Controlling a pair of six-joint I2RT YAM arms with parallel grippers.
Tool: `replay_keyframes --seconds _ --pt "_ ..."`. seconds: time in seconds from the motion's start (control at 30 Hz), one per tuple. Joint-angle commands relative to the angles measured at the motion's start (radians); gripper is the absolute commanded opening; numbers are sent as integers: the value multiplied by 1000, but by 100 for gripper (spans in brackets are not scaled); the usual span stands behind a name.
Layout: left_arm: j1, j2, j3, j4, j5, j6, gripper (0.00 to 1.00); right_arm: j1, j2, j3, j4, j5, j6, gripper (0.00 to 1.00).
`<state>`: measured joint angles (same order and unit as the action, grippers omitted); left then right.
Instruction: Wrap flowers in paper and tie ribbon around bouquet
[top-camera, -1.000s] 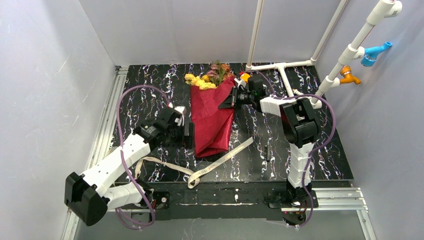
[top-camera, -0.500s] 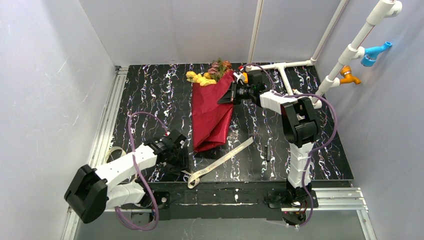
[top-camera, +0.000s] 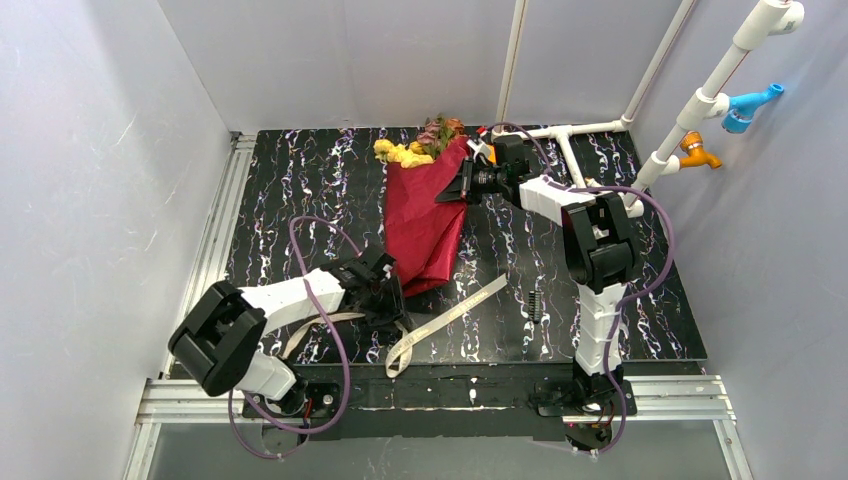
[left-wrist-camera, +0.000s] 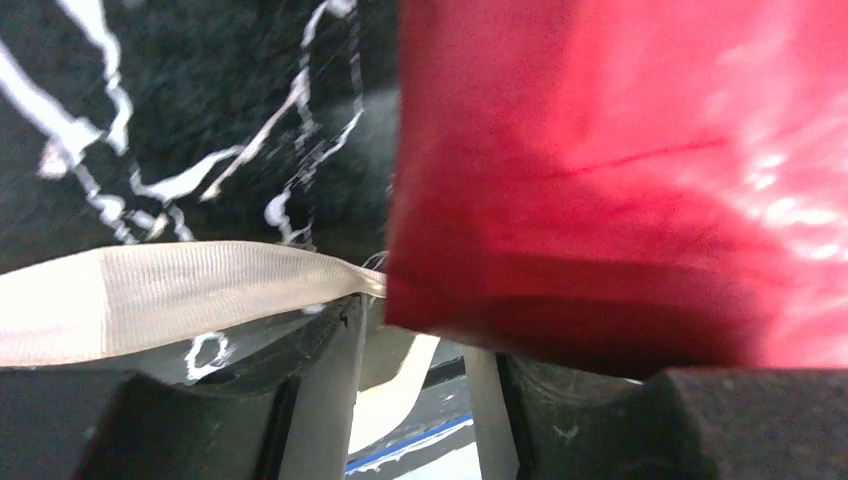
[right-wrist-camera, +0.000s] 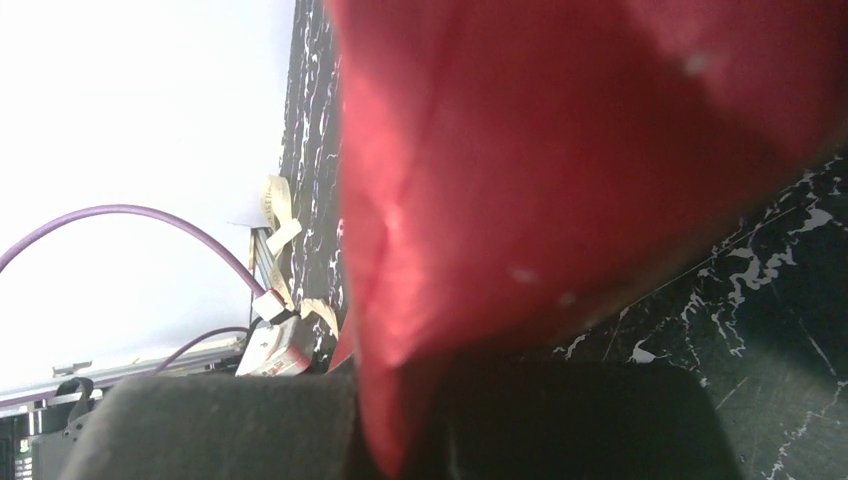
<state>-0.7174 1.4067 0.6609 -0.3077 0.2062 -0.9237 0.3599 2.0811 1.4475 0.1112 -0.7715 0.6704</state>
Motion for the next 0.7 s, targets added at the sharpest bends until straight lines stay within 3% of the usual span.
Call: replay_keyframes --seconds 0.0,0.4,0.67 --pt "7 92 -11 51 -158 6 39 -14 24 79 6 -4 0 1" --pt "159 -74 -78 11 -245 47 32 -41 98 190 -42 -20 -3 1" --pt "253 -6 -51 51 -164 83 18 -41 92 151 -15 -27 8 1"
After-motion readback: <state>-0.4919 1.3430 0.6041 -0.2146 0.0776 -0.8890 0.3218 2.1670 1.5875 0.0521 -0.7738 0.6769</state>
